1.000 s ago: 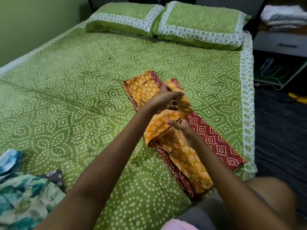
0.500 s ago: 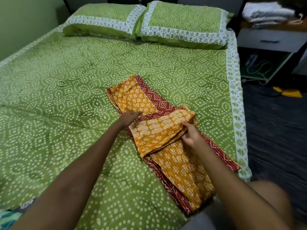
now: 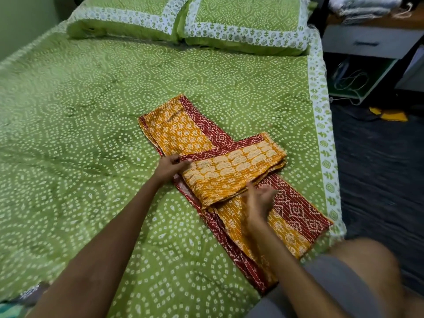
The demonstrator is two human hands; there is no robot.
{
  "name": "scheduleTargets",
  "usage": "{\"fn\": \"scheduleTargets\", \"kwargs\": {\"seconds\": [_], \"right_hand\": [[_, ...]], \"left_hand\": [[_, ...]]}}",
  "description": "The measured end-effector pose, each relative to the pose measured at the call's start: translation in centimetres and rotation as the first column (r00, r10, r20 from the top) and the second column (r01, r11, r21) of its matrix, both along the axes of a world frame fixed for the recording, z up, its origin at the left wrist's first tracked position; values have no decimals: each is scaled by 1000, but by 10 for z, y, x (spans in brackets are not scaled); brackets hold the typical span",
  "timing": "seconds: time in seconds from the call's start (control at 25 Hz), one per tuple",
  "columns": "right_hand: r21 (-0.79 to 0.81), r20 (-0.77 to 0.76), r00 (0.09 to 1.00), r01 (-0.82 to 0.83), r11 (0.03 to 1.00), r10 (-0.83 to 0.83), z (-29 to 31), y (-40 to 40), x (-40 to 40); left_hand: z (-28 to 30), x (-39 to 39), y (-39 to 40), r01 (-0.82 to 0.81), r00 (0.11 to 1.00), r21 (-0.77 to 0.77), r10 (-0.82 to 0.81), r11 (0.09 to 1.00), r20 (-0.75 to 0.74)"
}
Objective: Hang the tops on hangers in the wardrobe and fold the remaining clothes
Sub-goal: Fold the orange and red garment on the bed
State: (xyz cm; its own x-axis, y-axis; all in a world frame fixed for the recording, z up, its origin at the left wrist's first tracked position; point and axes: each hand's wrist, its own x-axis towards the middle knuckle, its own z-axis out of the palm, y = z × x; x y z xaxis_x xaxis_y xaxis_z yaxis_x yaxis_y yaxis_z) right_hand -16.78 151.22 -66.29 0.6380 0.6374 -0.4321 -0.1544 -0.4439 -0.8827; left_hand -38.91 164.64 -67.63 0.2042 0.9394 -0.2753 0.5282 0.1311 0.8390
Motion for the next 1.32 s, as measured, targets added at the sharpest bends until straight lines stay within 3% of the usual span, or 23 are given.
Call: {"fn": "scheduleTargets", "kwargs": {"seconds": [0.08,0.12,0.24,0.32,0.44,0.56,0.64,0.76,0.88,0.96,1.04,1.2,1.32], "right_hand": [[-34,-115,937,-336,941,330,1,-30,-32],[-51,-76,887,-459,887,455,4,-37,-42],[-134,163,790,-575,807,591,14,-33,-52],[-42,16,786,-617,786,618,11,-29,-50],[61,-382,753,-557,828,535,5,-32,-45],[67,-600,710,-413,908,367,2,-23,-30],[38,-594,765,-284,958,250,0,-14,-22],[-8,-439,897,-50,999,41,-7,9,-11],[-30,-301,949,-105,994,91,-7,37,8],[-47,-152,977,-158,986,149,-6,47,28],[-48,-100,992,-86,995,81,-5,47,46],[-24,-256,966,12,1000,-18,-4,26,38],[-45,-369,912,-211,976,180,-2,-7,-6]], "left_hand": [[2,-1,-3,10,998,-40,-8,999,66],[6,-3,-5,31,998,-46,-28,998,65],[6,-13,-4,64,998,15,-64,998,8],[5,-13,-3,19,999,66,-17,998,-27],[1,0,-5,19,948,158,32,987,-316],[0,14,-12,11,858,284,136,959,-495],[-2,15,-11,-34,874,305,176,952,-452],[-5,7,-11,-122,971,209,161,970,-178],[1,-4,-12,-79,997,41,78,996,29],[0,-7,-9,-16,1000,-11,16,1000,17],[-2,-5,-6,-4,996,28,6,1000,-84],[-8,-1,-7,-11,978,124,36,992,-203],[-8,0,-7,-5,974,135,36,991,-225]]}}
